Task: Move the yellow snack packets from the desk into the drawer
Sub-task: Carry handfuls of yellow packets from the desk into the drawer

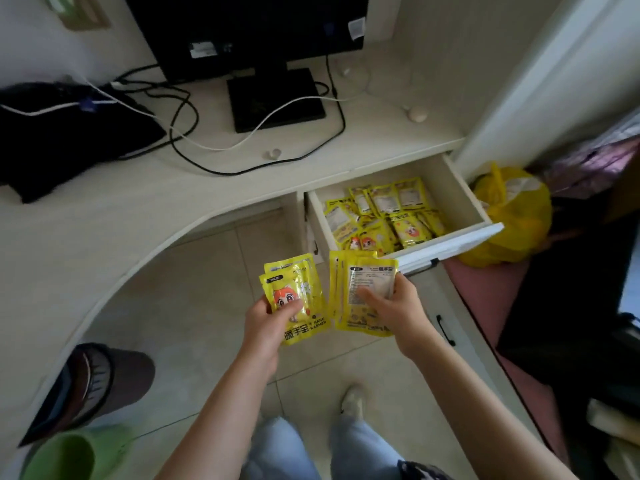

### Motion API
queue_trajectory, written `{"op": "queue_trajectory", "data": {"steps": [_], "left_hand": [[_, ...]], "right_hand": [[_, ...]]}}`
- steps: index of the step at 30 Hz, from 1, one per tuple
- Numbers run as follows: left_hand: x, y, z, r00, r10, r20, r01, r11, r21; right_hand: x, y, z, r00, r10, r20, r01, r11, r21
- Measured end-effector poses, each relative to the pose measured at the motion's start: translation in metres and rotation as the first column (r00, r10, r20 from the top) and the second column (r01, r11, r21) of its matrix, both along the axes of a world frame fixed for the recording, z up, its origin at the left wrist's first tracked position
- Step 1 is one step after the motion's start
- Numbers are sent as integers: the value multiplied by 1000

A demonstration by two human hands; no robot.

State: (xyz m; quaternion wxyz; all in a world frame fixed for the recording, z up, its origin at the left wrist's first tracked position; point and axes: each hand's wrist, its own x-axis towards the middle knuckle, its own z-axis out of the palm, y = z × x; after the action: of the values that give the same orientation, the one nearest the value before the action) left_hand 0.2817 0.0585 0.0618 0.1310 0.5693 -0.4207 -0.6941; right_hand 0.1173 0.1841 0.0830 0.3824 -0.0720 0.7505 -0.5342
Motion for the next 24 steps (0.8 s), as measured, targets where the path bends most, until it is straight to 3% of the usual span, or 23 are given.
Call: {"op": "queue_trajectory", "data": {"steps": [10,19,24], "left_hand": [[-108,25,-10,1000,-27,13,27,1000,-3],[-185,-16,-36,998,-60,37,58,997,48],[-224,-42,-59,982,-112,155,98,991,93]], "right_hand": [[-96,38,-13,995,-39,93,36,999,32],[-177,-1,-25,988,-93,121,84,993,80],[-218,-34,-41,989,-122,83,108,981,160]]}}
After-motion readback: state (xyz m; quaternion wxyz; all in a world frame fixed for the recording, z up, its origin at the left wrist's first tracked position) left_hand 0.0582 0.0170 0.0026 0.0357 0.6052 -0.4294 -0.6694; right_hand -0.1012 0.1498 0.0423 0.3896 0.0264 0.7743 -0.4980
